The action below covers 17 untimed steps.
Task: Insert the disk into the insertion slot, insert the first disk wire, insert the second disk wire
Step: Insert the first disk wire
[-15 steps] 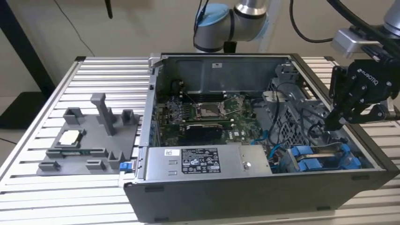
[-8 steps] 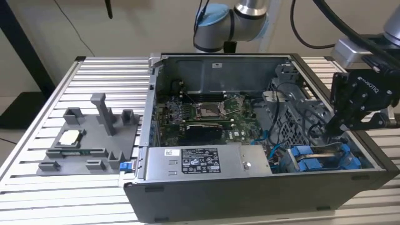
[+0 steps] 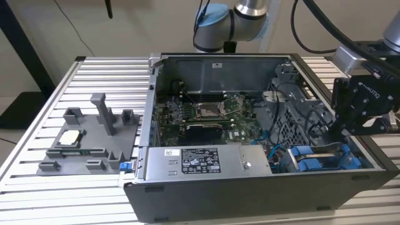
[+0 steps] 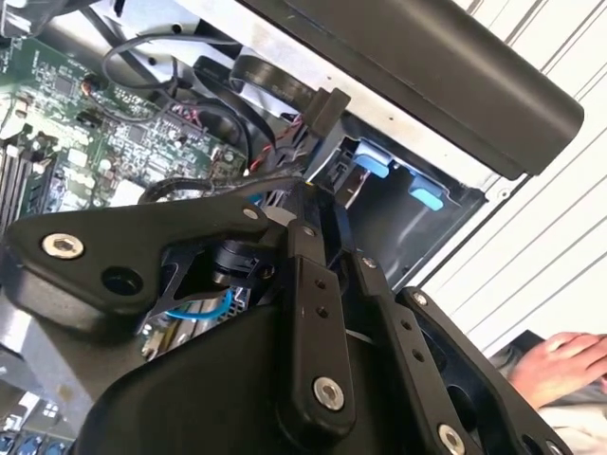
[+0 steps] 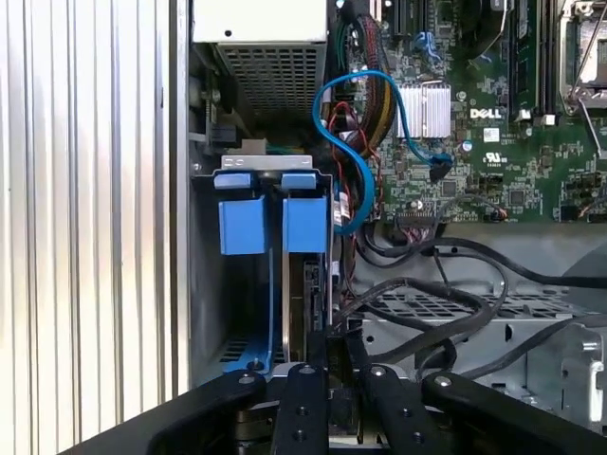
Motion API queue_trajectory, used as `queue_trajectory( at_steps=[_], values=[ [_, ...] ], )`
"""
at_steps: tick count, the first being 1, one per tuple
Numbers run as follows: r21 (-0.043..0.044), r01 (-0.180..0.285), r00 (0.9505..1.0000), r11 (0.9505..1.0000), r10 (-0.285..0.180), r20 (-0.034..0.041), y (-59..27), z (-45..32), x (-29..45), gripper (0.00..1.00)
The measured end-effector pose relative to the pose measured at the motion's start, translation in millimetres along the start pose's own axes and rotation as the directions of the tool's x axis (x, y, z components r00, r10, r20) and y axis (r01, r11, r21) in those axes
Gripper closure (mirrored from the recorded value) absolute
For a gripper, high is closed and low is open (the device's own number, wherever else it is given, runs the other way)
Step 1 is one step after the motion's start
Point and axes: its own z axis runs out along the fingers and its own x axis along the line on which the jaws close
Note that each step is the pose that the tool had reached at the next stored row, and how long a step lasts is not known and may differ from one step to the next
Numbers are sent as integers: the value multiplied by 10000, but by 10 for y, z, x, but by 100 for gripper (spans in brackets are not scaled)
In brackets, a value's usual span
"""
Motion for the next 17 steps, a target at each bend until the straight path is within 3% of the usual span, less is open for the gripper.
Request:
queue_trajectory(
  at_steps=[7, 17],
  values=[
    [50, 42, 10000, 10000, -42, -21, -5, 68, 17, 81],
    [122, 53, 10000, 9999, -53, -20, 18, 100, 49, 81]
  ],
)
